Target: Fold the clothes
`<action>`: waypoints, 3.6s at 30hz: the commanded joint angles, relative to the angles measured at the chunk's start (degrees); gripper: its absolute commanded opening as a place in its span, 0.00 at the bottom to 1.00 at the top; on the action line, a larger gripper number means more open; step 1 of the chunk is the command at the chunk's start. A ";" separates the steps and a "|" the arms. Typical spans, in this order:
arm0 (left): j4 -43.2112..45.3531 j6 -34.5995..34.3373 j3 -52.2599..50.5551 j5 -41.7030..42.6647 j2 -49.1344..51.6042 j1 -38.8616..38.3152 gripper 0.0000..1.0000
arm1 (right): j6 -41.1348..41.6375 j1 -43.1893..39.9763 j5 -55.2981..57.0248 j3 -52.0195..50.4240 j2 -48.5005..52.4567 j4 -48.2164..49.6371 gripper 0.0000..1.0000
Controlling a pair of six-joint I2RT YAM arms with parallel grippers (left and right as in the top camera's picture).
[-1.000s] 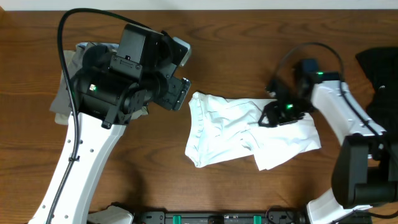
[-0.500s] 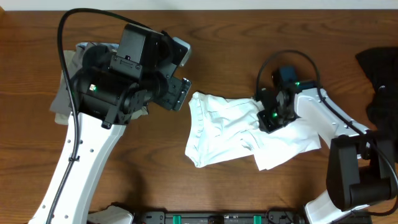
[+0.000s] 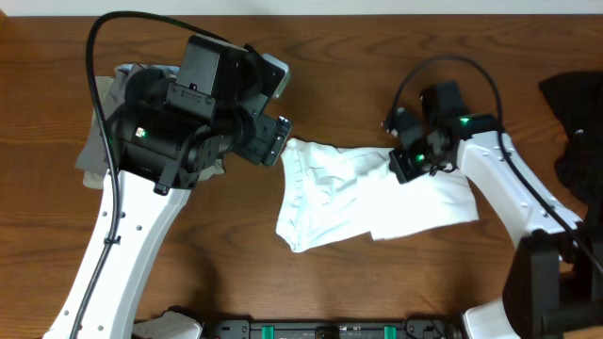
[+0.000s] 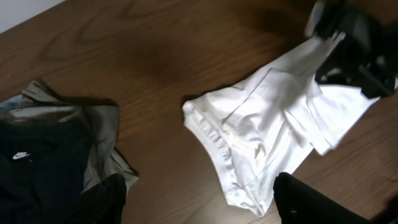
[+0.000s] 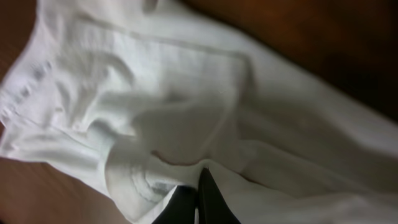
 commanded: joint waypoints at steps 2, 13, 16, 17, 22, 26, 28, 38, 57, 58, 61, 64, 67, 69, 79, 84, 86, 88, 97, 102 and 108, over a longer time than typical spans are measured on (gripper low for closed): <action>0.11 0.11 0.90 -0.55 0.00 0.26 0.78 | 0.31 -1.81 -1.68 1.14 -0.74 1.20 0.01; 0.13 0.09 0.90 -0.55 0.02 0.26 0.78 | 8.94 -3.61 -0.79 1.09 4.87 9.14 0.01; 0.13 0.09 0.90 -0.55 0.02 0.26 0.78 | 11.02 -3.37 -0.76 1.09 7.26 11.15 0.02; 0.11 0.09 0.90 -0.55 0.02 0.26 0.78 | 11.02 -3.19 -0.79 1.09 8.24 11.87 0.10; 0.09 0.09 0.90 -0.55 0.11 0.26 0.78 | 10.14 -3.21 -3.54 1.22 9.22 12.44 0.39; 0.09 0.09 0.90 -0.55 0.15 0.26 0.78 | 11.04 -7.26 -8.94 1.51 5.27 11.19 0.48; 0.02 0.07 0.90 -0.55 0.20 0.26 0.79 | 11.34 -10.93 -10.03 1.51 2.54 8.74 0.54; -0.31 0.07 0.90 -0.55 0.20 0.28 0.79 | 3.21 -26.12 -9.99 -0.57 2.03 -5.22 0.72; 4.76 -14.93 -22.75 16.76 11.78 2.47 0.93 | 0.11 -32.68 -24.33 -3.19 4.72 -2.78 0.70; 6.54 -15.98 -24.00 16.76 13.18 2.47 0.94 | -0.26 -33.38 -25.66 -3.19 4.11 -3.17 0.72; 8.79 -17.90 -25.07 16.74 17.29 2.47 0.94 | -0.52 -34.95 -25.88 -3.17 1.84 -4.57 0.73; 10.71 -18.62 -25.07 16.74 21.55 2.54 0.94 | -0.68 -36.20 -25.88 -3.15 -1.22 -6.14 0.73; 13.90 -20.00 -25.07 18.21 25.90 2.89 0.94 | -0.83 -36.20 -26.01 -3.15 -5.03 -7.08 0.73; 15.76 -19.93 -25.07 22.58 28.63 3.34 0.94 | -0.83 -36.13 -26.12 -3.15 -7.43 -7.32 0.73; 17.20 -17.20 -25.07 30.05 35.60 3.82 0.94 | -1.29 -36.13 -26.08 -3.15 -14.16 -7.34 0.75; 19.17 -15.72 -25.07 33.24 35.67 2.62 0.93 | -1.29 -36.11 -25.88 -3.15 -14.12 -7.37 0.74; 19.63 -15.50 -25.07 33.27 35.67 1.75 0.92 | -1.27 -36.13 -25.88 -3.15 -14.12 -7.32 0.74; 19.93 -15.30 -25.07 33.24 35.67 1.07 0.81 | -1.27 -36.13 -25.90 -3.15 -14.12 -7.32 0.74; 19.23 -15.32 -24.83 33.16 35.19 0.87 0.14 | -1.27 -36.13 -25.88 -3.15 -14.12 -7.28 0.72; 9.03 -13.14 -21.14 28.61 32.52 3.61 0.06 | -1.27 -36.13 -25.90 -3.15 -14.14 -7.48 0.72; -4.85 -10.91 -11.91 12.61 24.92 6.71 0.06 | -1.25 -36.13 -25.90 -3.15 -14.14 -7.48 0.71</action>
